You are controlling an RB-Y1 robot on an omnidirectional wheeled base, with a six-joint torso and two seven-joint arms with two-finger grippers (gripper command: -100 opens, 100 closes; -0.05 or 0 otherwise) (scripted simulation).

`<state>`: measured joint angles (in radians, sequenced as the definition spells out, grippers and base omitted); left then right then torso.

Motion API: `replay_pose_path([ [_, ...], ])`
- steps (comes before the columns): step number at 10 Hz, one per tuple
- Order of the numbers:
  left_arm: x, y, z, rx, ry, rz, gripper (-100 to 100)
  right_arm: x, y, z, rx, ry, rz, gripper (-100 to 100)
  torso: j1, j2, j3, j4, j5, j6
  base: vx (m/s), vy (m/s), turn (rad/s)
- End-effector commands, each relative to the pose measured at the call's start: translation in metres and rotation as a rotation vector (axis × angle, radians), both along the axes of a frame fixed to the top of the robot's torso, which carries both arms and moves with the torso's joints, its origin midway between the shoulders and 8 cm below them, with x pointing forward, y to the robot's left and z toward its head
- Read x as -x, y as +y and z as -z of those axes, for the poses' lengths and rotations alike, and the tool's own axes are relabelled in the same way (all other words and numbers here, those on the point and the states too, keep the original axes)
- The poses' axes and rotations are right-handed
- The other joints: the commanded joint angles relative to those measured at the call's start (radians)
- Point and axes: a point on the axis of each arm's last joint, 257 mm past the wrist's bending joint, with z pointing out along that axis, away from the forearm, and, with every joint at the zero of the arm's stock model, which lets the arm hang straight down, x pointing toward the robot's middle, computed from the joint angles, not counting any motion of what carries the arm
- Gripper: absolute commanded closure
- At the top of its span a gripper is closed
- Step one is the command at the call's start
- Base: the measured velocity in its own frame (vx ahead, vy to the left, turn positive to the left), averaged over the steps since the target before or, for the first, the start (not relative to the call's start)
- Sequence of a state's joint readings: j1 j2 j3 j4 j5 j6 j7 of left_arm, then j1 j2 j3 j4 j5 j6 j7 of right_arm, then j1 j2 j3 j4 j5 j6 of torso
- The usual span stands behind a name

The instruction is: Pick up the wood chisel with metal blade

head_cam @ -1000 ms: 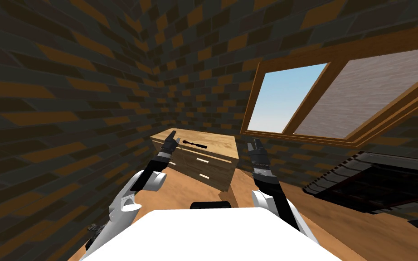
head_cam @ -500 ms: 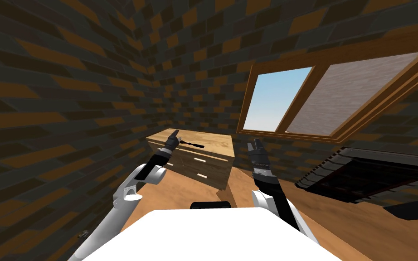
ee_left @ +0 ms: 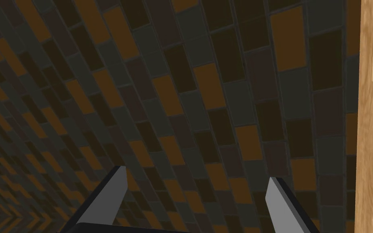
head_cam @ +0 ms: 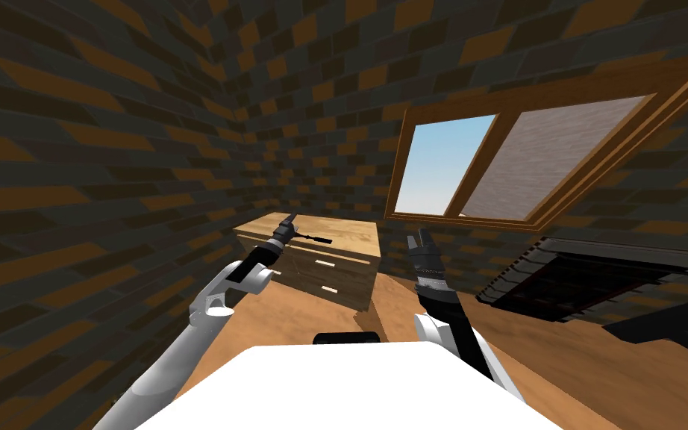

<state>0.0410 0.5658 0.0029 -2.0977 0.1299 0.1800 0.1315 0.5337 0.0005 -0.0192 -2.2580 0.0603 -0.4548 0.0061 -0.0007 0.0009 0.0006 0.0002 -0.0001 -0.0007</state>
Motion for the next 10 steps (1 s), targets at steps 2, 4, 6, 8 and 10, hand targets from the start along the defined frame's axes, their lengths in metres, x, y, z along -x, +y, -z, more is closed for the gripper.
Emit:
replay_pose_path([
  [2, -0.013, 0.006, 0.01, -0.027, 0.059, -0.019, -100, 0.0, 0.0, 0.0, 0.0, 0.0, 0.0, 0, -0.001, 0.0, 0.0, 0.0, 0.0, 0.001, -0.009, -0.028, -0.086],
  [4, -0.024, 0.013, 0.016, -0.051, 0.107, -0.037, -100, 0.0, 0.0, 0.0, 0.0, 0.0, 0.0, 0, -0.001, 0.0, 0.0, 0.0, 0.0, 0.001, -0.006, -0.03, -0.084],
  [6, -0.035, 0.021, 0.021, -0.075, 0.148, -0.054, -100, 0.0, 0.0, 0.0, 0.0, 0.0, 0.0, 0, 0.0, 0.0, 0.0, 0.0, 0.0, 0.0, -0.002, -0.019, -0.048],
  [8, -0.045, 0.031, 0.028, -0.098, 0.197, -0.078, -100, 0.0, 0.0, 0.0, 0.0, 0.0, 0.0, 0, 0.0, -0.001, 0.0, 0.0, 0.0, 0.0, 0.0, -0.026, -0.099],
  [10, -0.045, 0.035, 0.037, -0.101, 0.231, -0.096, -100, 0.0, 0.0, 0.0, 0.0, 0.0, 0.0, 0, 0.0, -0.001, -0.001, 0.0, 0.0, 0.0, 0.002, -0.015, -0.023],
])
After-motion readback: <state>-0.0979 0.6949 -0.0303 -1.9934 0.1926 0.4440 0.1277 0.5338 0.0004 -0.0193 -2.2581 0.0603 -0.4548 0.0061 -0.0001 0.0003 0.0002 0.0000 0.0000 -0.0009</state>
